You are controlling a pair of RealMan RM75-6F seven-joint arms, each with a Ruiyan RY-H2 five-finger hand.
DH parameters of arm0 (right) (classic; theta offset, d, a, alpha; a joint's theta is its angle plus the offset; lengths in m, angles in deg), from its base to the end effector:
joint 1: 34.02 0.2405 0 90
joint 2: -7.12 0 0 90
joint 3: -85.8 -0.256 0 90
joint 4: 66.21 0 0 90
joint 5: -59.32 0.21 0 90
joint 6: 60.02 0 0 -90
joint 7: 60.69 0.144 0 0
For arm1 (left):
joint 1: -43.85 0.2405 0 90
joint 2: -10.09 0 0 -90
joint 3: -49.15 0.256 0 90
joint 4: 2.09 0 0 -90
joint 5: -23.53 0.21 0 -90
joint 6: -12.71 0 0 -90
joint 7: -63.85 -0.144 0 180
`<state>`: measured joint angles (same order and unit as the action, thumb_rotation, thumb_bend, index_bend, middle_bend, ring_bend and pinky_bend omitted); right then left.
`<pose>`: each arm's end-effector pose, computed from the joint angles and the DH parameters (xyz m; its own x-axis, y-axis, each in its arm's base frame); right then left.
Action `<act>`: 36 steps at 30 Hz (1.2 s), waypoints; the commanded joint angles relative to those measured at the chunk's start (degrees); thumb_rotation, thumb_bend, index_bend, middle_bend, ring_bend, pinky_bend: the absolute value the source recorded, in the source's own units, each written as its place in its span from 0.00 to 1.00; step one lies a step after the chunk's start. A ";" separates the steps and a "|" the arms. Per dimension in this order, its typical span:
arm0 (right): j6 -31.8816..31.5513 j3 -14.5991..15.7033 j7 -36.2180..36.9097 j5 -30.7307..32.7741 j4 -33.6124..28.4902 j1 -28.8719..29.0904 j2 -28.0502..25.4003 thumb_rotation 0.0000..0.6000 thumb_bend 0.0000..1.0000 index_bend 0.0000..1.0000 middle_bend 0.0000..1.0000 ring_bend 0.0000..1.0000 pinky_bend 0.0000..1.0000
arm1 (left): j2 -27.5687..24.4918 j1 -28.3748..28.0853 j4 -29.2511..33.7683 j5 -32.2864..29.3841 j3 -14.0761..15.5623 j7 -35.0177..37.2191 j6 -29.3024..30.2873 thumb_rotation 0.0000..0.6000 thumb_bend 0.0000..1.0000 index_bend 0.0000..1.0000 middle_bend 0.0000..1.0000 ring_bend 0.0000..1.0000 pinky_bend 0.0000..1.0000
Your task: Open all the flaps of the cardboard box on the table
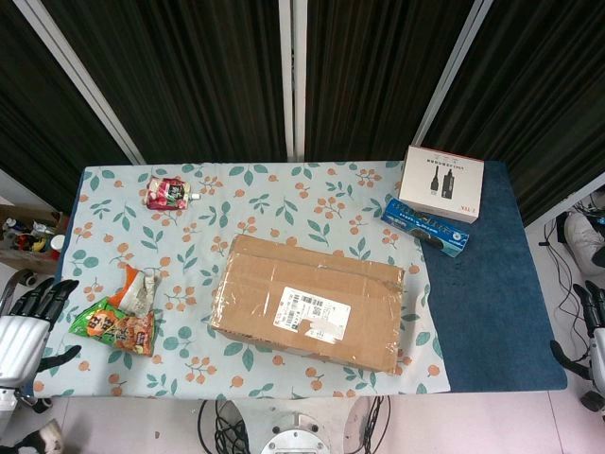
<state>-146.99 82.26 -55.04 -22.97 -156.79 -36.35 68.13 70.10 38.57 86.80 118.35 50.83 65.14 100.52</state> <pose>-0.3460 -0.1417 0.1904 0.3816 0.0069 0.9243 -0.9115 0.1689 0.3751 -0.3108 0.1663 0.1741 0.5030 0.0230 0.8640 0.8546 -0.1624 -0.4932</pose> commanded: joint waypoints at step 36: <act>-0.45 0.05 1.28 -0.44 1.22 -0.49 -0.07 1.00 0.19 0.00 0.00 0.00 0.00 | 2.58 -36.95 23.21 -18.64 -18.53 6.31 -34.51 0.10 0.00 0.30 0.27 0.10 0.17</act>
<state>-147.43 82.32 -53.77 -23.40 -155.60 -36.82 68.05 70.13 4.17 110.87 102.16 33.26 72.27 68.60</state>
